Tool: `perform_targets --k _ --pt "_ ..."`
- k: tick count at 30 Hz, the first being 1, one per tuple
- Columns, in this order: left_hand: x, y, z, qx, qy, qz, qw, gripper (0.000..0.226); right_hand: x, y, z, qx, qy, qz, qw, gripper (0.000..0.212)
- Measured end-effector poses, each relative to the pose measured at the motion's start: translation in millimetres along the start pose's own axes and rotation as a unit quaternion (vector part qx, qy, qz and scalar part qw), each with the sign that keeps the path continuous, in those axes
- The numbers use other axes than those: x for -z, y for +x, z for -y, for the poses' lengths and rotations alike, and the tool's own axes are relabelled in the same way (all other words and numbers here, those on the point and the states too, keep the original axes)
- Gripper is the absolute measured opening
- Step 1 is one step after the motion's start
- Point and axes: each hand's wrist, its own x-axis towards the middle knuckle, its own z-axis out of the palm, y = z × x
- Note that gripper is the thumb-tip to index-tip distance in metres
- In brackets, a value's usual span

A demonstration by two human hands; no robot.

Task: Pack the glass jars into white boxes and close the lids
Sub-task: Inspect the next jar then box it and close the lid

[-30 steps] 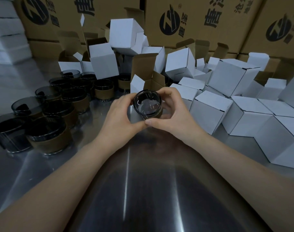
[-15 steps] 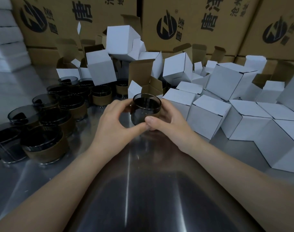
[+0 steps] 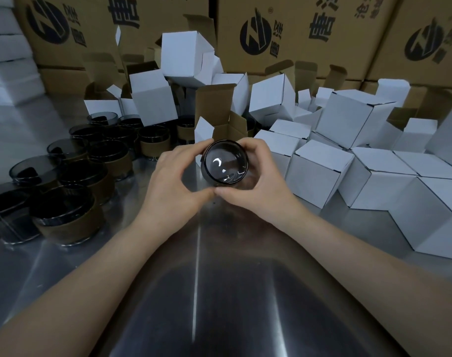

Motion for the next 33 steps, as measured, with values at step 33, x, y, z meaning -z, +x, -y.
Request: perform_targets --k 33 --pt "-3 -5 -21 -0.049 -0.054 -0.076 0.994 0.068 -7 3 17 -0.32 0.413 0.091 0.848 0.065"
